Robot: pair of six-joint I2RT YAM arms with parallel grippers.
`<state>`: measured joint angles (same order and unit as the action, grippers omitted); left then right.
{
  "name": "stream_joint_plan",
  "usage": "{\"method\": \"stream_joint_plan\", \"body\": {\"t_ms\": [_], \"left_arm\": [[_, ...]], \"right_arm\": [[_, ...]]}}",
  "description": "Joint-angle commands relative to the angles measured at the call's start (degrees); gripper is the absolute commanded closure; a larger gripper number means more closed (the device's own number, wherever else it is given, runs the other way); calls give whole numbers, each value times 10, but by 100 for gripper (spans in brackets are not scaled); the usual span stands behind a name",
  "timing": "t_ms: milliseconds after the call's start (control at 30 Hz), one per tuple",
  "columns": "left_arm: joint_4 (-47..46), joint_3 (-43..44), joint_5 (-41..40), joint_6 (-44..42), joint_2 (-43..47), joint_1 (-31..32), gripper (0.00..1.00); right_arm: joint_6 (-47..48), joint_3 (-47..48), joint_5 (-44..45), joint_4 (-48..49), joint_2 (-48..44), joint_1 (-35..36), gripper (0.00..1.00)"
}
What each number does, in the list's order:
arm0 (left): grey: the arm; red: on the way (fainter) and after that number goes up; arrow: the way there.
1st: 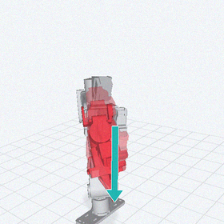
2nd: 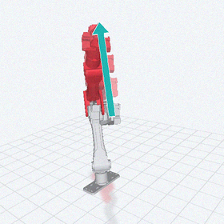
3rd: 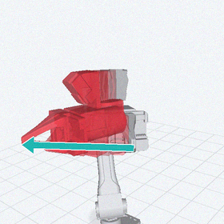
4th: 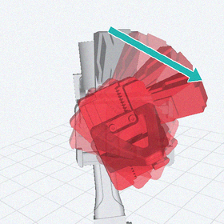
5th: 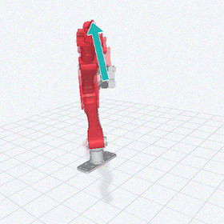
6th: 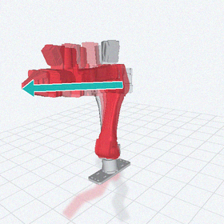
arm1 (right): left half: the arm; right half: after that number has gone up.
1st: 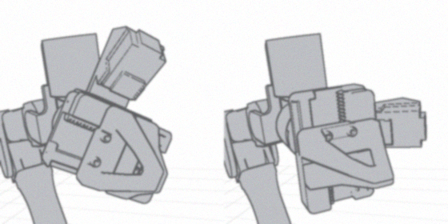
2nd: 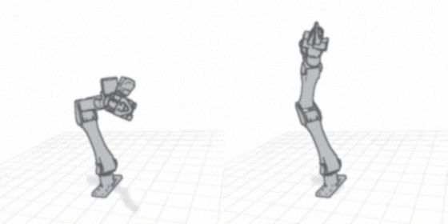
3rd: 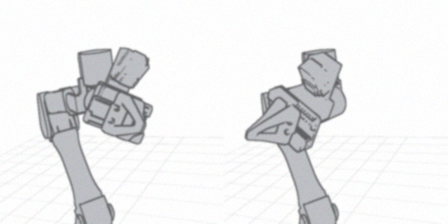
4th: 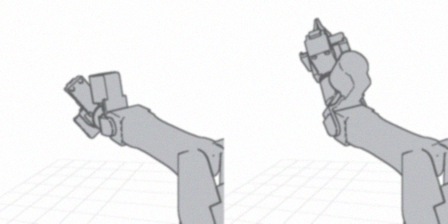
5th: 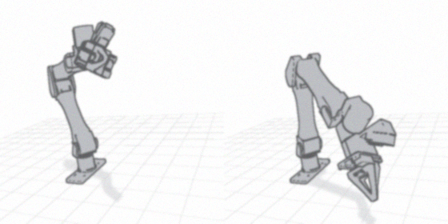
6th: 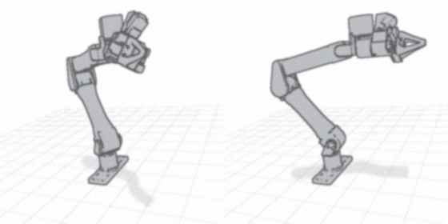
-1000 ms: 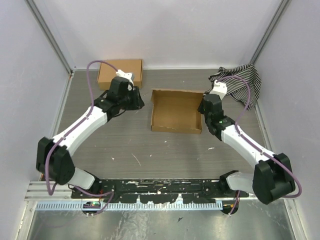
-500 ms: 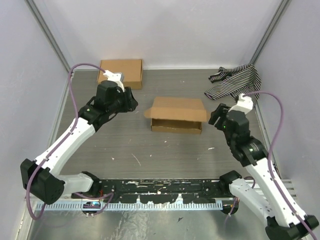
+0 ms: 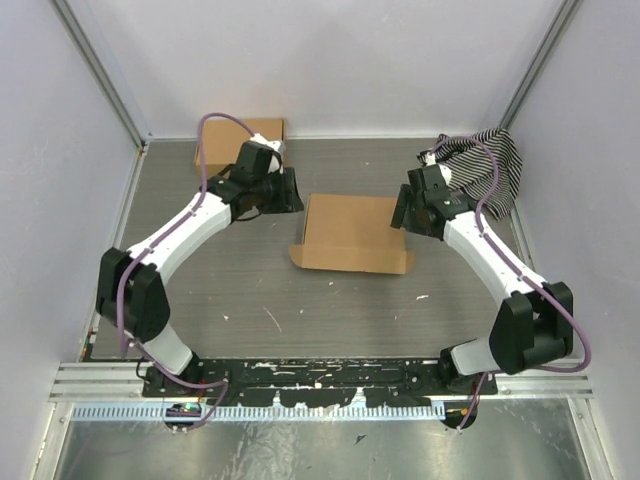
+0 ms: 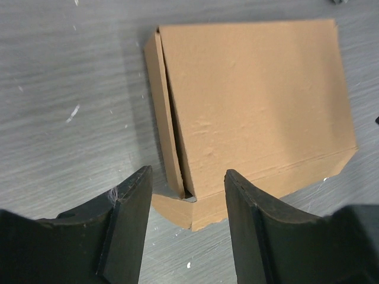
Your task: Fold the paper box
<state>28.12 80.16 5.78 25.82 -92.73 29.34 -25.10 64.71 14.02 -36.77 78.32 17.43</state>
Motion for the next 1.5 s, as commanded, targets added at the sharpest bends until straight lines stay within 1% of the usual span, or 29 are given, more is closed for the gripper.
{"method": "stream_joint_plan", "body": {"t_ms": [0, 133, 367, 533, 700, 867, 1033, 1067, 1200, 1267, 1300, 1367, 1467], "left_arm": [[17, -4, 37, 17, -42, 12, 42], [49, 9, 42, 17, -99, 22, 42], [51, 13, 34, 11, -161, 23, 41], [47, 52, 43, 3, -201, 23, 41], [55, 121, 54, -5, -247, 22, 42], [84, 221, 70, -12, -312, 13, 42], [103, 316, 79, -11, -357, -9, 41], [108, 333, 78, -12, -362, -14, 40], [138, 377, 67, -14, -362, -47, 35], [152, 382, 69, -18, -349, -64, 32], [158, 378, 74, -21, -334, -72, 31], [166, 357, 89, -29, -304, -89, 28], [157, 281, 84, -32, -238, -105, 26]], "right_arm": [[-7, 6, -71, 6, 19, -34, 32], [15, -12, -100, 11, 62, -40, 33], [26, -40, -148, 54, 121, -56, 34], [41, -23, -165, 80, 163, -60, 35], [50, 41, -179, 81, 215, -62, 37], [45, 114, -196, 71, 279, -63, 41], [31, 162, -187, 63, 303, -63, 40], [29, 170, -183, 59, 304, -63, 40], [24, 201, -155, 39, 289, -65, 35], [22, 212, -139, 33, 270, -70, 26], [18, 217, -133, 33, 256, -73, 23], [14, 229, -138, 22, 231, -82, 20], [24, 239, -140, -20, 202, -93, 18]]}}
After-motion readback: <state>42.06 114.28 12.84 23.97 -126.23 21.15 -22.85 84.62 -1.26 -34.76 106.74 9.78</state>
